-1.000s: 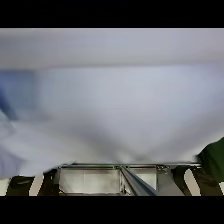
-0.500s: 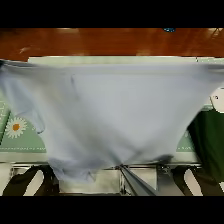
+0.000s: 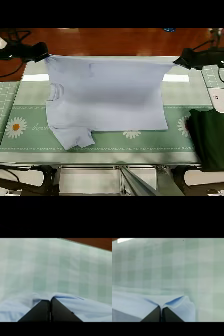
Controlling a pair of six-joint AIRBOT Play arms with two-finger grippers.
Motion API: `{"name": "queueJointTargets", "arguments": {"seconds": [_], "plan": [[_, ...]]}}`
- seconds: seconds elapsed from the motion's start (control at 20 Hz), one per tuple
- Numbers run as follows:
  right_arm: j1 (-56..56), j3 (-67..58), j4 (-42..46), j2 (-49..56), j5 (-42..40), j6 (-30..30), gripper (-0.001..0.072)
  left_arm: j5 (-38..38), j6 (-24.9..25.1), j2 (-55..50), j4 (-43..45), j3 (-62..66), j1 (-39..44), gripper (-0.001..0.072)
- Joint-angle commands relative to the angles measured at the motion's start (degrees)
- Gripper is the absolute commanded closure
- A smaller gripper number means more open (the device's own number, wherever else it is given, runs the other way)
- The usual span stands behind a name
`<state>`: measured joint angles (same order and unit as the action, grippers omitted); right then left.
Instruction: Fold the shirts.
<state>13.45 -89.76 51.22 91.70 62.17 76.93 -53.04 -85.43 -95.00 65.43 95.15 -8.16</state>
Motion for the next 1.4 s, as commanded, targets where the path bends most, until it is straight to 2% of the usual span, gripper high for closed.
{"name": "queueJointTargets", "arguments": {"seconds": [0.0, 0.2, 0.35, 0.5, 0.6, 0.75, 0.95, 1.0, 1.05, 1.1, 1.25, 1.35], "plan": [[-0.5, -14.1, -1.4, 16.5, 3.3, 5.0, 0.0693, -6.1, -3.8, -13.2, -0.8, 11.8, 0.9, 0.0681], [-0.5, -16.5, -2.3, 18.9, 6.0, 4.8, 0.0693, -13.3, -3.8, -13.9, -1.0, 12.6, 0.7, 0.0680], [-0.2, -16.5, -3.0, 18.3, 9.3, 3.1, 0.0693, -18.9, 0.2, -12.0, -0.7, 12.8, 0.4, 0.0680], [-0.2, -16.3, 4.9, 18.2, 17.3, 2.8, 0.0693, -30.4, 1.5, -11.7, 4.4, 12.0, 0.6, 0.0681], [-0.2, -15.4, 9.2, 18.3, 21.4, 3.7, 0.0693, -35.1, 2.3, -11.5, 6.3, 9.7, 0.5, 0.0680], [-0.5, -13.0, 10.9, 18.3, 23.7, 3.3, 0.0693, -37.6, 2.3, -10.8, 6.7, 4.5, -0.3, 0.0681], [-1.5, -9.1, 10.8, 18.3, 20.7, 3.0, 0.0693, -35.6, 3.2, -10.9, 6.6, -1.2, 0.4, 0.0677], [-1.8, -7.9, 10.8, 18.3, 19.4, 3.0, 0.0689, -35.1, 3.1, -11.0, 6.6, -1.9, 0.8, 0.0582], [-2.2, -7.0, 10.8, 18.3, 18.6, 3.1, 0.0547, -35.5, 3.1, -11.2, 6.6, -2.5, 1.2, 0.0299], [-2.6, -6.8, 10.8, 18.3, 19.2, 3.6, 0.0316, -36.6, 2.8, -11.4, 7.1, -2.8, 1.6, 0.0198], [-0.9, -7.7, 11.2, 16.5, 25.8, 4.1, 0.0300, -40.9, 0.7, -10.0, 8.0, -2.7, 1.3, 0.0199], [1.6, -7.5, 14.6, 12.6, 29.7, 4.9, 0.0302, -44.1, -0.1, -6.5, 8.2, -3.7, 0.2, 0.0199]]}}
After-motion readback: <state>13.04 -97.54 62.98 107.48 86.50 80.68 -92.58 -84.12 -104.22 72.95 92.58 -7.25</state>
